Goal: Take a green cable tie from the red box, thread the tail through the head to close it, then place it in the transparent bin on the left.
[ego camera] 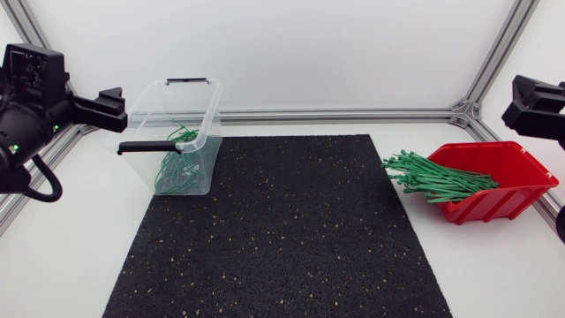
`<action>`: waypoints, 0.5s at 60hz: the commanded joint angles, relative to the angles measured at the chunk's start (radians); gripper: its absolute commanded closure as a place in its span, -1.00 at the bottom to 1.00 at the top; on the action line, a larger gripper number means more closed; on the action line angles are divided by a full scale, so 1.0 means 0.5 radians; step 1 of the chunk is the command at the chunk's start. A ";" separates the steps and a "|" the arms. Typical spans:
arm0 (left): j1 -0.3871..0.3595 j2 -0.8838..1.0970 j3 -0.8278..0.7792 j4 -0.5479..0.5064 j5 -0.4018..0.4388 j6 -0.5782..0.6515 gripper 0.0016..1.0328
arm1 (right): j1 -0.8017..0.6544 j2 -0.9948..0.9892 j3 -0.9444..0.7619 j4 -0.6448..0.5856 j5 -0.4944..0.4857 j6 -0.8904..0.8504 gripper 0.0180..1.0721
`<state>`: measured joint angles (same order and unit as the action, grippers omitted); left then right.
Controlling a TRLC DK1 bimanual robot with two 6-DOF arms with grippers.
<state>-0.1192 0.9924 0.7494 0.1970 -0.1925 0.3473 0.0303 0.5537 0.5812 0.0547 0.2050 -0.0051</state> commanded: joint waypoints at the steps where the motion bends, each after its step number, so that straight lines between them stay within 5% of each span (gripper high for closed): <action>1: -0.010 -0.104 -0.134 0.060 -0.005 -0.023 -0.92 | -0.012 -0.089 -0.098 -0.011 -0.014 -0.023 -0.52; 30: 0.005 -0.810 -0.756 0.296 -0.002 -0.271 -0.92 | -0.027 -0.577 -0.589 -0.053 -0.184 -0.009 -0.52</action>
<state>-0.1207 0.6224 0.4160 0.3283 -0.1921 0.2367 0.0277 0.3000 0.3363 0.0395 0.1253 -0.0051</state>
